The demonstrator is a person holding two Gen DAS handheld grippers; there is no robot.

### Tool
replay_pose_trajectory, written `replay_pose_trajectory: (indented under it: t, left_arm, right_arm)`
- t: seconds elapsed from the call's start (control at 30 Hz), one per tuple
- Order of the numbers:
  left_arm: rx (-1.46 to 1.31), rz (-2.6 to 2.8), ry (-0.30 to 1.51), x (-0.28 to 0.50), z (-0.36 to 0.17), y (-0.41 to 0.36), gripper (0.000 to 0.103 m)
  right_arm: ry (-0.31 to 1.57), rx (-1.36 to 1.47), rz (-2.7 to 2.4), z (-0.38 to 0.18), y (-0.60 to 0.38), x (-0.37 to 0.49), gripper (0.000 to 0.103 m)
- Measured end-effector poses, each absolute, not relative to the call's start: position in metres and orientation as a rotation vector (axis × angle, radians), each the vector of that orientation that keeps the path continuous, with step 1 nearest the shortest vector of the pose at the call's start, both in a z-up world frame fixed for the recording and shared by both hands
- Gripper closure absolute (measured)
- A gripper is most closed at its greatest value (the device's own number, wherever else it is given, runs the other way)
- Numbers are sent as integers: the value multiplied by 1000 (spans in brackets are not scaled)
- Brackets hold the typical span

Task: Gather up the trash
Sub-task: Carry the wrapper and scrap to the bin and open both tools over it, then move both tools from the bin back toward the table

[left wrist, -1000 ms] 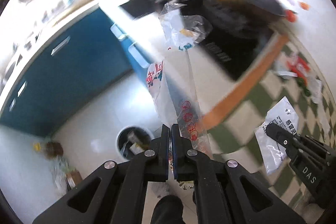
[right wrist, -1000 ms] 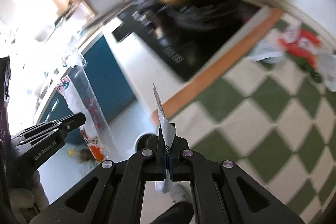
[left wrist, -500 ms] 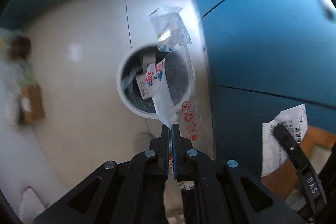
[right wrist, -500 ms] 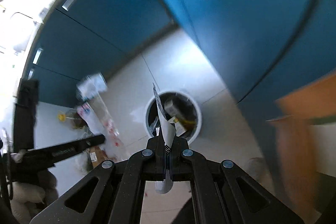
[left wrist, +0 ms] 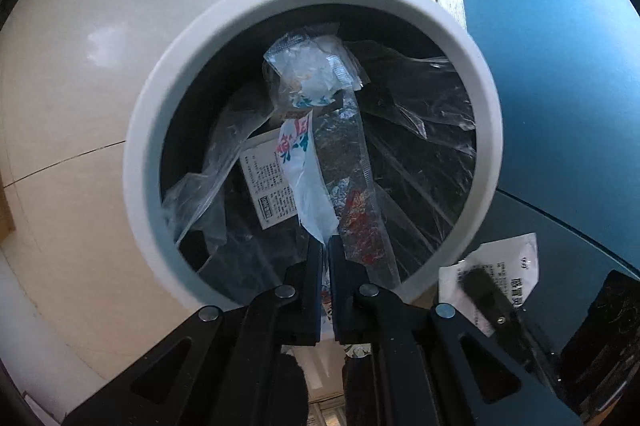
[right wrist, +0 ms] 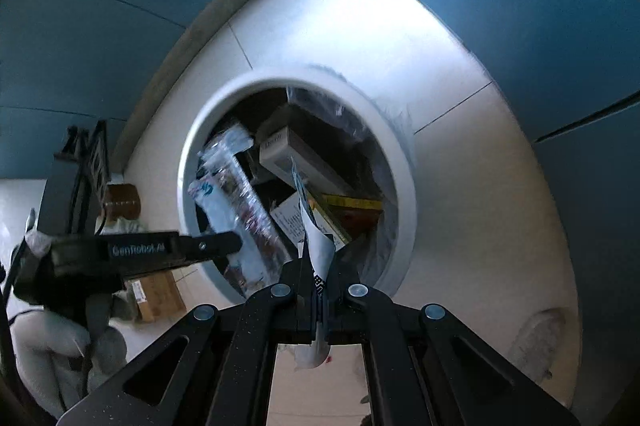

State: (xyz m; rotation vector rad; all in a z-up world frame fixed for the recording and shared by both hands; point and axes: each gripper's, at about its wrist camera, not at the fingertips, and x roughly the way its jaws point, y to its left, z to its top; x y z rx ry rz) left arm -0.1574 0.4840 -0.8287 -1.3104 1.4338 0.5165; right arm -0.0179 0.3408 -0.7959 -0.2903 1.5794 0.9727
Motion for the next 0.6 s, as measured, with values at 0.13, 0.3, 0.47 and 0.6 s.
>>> replay_pose_trajectory:
  t: [0.13, 0.3, 0.47, 0.6]
  left_arm:
    - [-1251, 554, 1477, -164, -826, 476, 82]
    - [-1199, 638, 1445, -182, -799, 475, 0]
    - [-1072, 768, 1414, -195, -757, 474, 0]
    - [-943, 879, 1368, -197, -716, 475, 0]
  right_arm:
    - [1604, -337, 969, -809, 349, -22, 95]
    - [1599, -372, 927, -806, 355, -21, 44]
    - [1493, -511, 869, -777, 351, -27, 11]
    - [1413, -594, 851, -750, 349, -35, 0]
